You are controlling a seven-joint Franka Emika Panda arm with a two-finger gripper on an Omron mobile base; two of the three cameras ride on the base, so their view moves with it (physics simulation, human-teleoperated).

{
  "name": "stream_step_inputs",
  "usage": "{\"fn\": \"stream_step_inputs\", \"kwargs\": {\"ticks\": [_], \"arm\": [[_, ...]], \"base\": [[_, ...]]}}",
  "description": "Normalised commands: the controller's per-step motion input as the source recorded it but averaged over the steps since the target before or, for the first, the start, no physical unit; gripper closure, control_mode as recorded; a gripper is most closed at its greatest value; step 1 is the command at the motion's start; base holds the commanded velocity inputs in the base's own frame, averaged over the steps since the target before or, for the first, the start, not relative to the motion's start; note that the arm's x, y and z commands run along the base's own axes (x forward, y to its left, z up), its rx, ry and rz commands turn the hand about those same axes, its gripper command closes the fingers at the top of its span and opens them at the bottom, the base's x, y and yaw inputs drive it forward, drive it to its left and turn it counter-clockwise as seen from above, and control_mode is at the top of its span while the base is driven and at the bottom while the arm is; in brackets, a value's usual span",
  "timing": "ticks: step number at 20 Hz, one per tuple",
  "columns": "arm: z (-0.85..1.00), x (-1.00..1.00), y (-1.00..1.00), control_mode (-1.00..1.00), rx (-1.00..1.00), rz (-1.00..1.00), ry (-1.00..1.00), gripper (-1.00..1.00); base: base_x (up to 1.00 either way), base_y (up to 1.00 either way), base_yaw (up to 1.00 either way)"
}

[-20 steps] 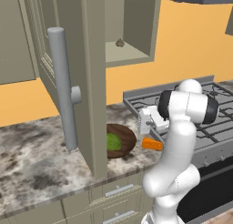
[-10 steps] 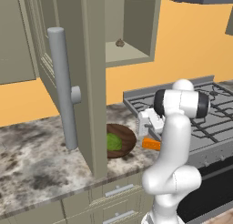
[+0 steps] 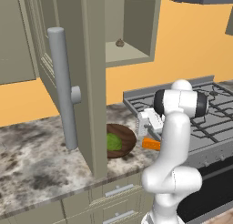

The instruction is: Pick the cheese from the fridge and the cheese grater from the cabinet and place them next to the salad bowl.

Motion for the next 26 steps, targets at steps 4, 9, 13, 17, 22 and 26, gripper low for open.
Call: {"fn": "stream_step_inputs", "kwargs": {"ticks": [4,9,13,17,22,26], "arm": [[-0.27,0.13,0.01,-1.0,-0.01,0.0,-0.03,1.0],[-0.26,0.0,0.18,-1.0,-0.03,0.0,-0.15,-1.0],[0.0,0.0,0.0,-1.0,0.0,0.0,-0.05,-1.0],[0.07,0.0,-0.08,-1.0,0.01,0.01,0.0,-1.0],[0.04,0.05,-0.02,-1.0,0.0,0.0,0.0,-1.0],[0.23,0.01,0.0,-1.0,0.0,0.0,0.0,-1.0]], "base": [[0.0,0.0,0.0],[0.0,0.0,0.0],[0.0,0.0,0.0],[0.0,0.0,0.0],[0.0,0.0,0.0],[0.0,0.0,0.0]]}}
